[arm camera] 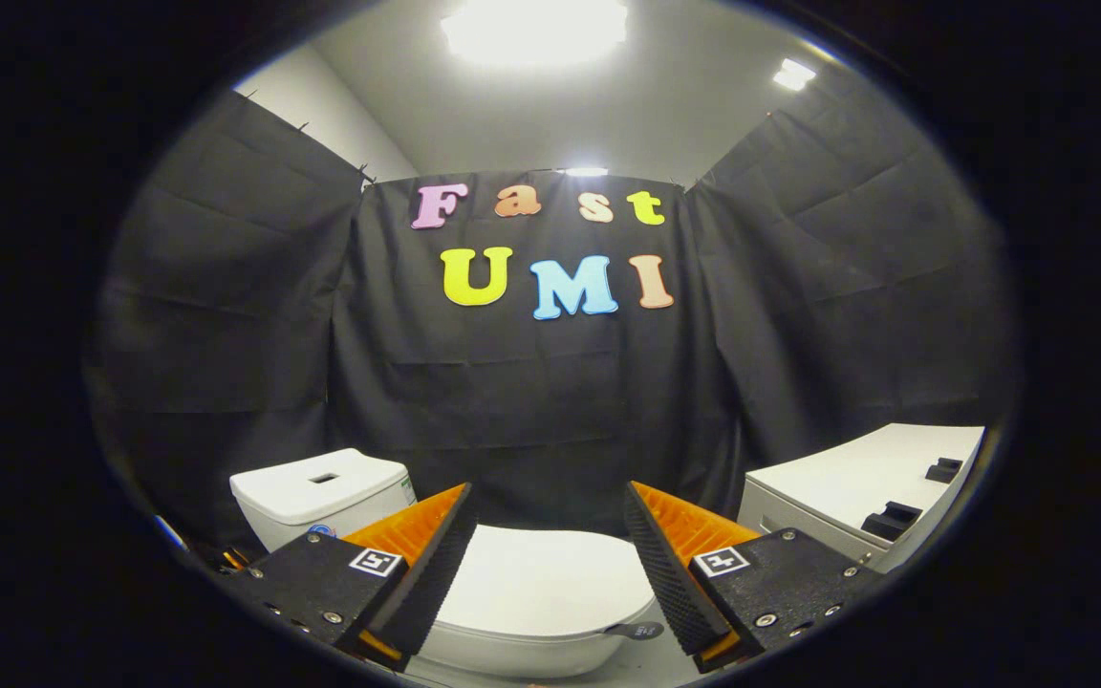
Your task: Open the toilet lid.
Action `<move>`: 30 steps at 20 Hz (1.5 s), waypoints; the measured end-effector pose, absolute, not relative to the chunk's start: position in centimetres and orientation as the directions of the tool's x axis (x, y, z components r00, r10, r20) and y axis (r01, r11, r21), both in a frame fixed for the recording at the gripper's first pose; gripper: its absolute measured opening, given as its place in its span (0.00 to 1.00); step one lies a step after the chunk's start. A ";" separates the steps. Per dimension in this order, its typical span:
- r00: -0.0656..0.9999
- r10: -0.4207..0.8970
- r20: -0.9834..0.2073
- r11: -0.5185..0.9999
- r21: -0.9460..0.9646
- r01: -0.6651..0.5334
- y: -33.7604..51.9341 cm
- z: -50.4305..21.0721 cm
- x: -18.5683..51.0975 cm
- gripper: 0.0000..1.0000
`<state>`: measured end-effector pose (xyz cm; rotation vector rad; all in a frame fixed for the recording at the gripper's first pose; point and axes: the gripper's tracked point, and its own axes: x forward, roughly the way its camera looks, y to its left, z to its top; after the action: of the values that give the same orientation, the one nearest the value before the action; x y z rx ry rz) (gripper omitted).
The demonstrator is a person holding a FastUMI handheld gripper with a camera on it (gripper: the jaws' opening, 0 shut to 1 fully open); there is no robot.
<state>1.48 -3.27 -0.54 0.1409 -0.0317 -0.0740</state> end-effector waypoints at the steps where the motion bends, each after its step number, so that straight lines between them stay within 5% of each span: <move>1: 0.996 -0.083 0.023 0.986 0.149 0.078 -3.7 -0.7 1.8 0.95; 25: 0.973 -0.121 -0.198 0.768 0.603 0.218 -7.6 -17.6 6.4 0.96; 30: 0.944 -0.180 -0.277 0.689 0.649 0.322 -9.5 -21.8 6.2 0.96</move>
<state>6.18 -9.48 -21.82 0.7613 0.1973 -0.2831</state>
